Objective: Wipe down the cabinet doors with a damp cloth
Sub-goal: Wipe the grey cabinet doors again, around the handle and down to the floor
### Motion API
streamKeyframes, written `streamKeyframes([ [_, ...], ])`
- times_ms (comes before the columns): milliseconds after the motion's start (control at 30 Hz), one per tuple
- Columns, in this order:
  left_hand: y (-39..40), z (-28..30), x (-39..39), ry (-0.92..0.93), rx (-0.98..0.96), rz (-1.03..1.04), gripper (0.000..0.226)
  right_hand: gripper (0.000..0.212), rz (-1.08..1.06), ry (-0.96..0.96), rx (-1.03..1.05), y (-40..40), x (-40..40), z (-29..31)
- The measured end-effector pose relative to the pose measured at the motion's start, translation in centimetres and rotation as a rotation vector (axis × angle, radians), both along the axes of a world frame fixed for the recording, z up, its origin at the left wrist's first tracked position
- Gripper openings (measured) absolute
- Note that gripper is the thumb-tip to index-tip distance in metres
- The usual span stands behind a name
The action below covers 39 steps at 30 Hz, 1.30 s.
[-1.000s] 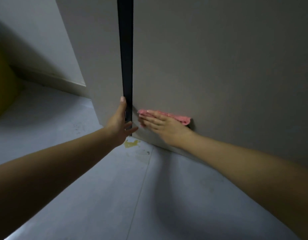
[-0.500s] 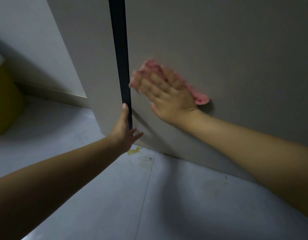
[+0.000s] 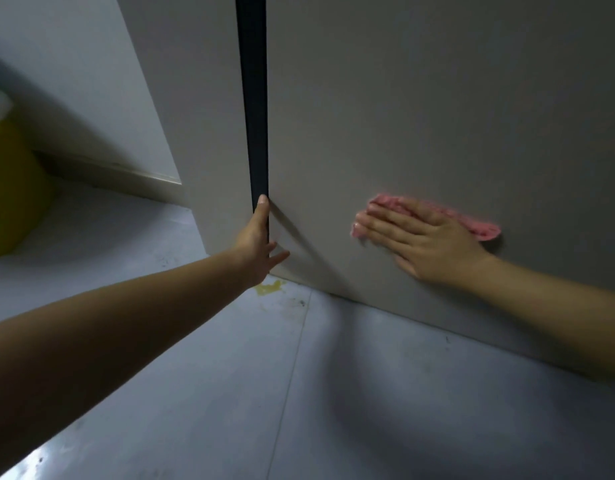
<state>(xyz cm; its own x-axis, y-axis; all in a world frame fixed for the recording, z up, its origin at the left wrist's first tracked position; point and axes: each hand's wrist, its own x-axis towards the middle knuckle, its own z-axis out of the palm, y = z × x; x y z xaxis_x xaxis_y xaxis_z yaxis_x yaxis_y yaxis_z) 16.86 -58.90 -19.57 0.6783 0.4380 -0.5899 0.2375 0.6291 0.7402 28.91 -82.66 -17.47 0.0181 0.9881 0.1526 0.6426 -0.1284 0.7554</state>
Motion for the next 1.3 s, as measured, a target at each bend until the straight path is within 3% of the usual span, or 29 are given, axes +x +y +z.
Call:
streamKeyframes([
  [167,-0.4,-0.6,0.5,-0.017,0.009,0.026,0.079,0.066,0.012,-0.021,0.025,1.6,0.4,-1.0],
  [433,-0.6,-2.4,1.1,-0.019,0.017,0.065,0.093,0.065,0.058,-0.106,-0.624,6.7,-0.5,-8.7],
  [500,-0.7,-2.2,1.1,0.000,0.028,0.069,0.098,0.062,0.032,-0.048,-0.633,5.7,-0.7,-7.4],
  [600,-1.1,-2.0,1.2,0.014,0.024,0.061,0.097,0.059,0.070,0.037,-0.488,1.5,-0.2,-5.7],
  [733,-2.4,-1.3,1.2,-0.010,-0.004,0.015,0.092,0.063,-0.022,0.063,-0.045,-4.9,0.7,-1.2],
  [867,-4.3,-0.1,1.0,-0.048,-0.042,-0.024,0.085,0.065,-0.100,-0.023,0.276,-5.0,0.7,2.2],
  [967,-5.5,0.5,1.1,-0.052,-0.056,-0.010,0.084,0.063,-0.022,-0.069,0.342,-2.7,0.6,0.6],
  [1067,-6.0,-0.3,1.5,-0.036,-0.021,0.026,0.083,0.054,0.021,-0.099,0.051,-0.6,1.1,-4.7],
  [1167,-7.5,-1.8,1.8,-0.013,-0.026,0.036,0.084,0.065,0.078,-0.125,-0.328,0.0,1.2,-9.8],
  [1300,-10.8,-3.1,2.6,-0.034,-0.139,0.004,0.086,0.059,0.019,-0.143,-0.727,-0.9,0.7,-11.9],
])
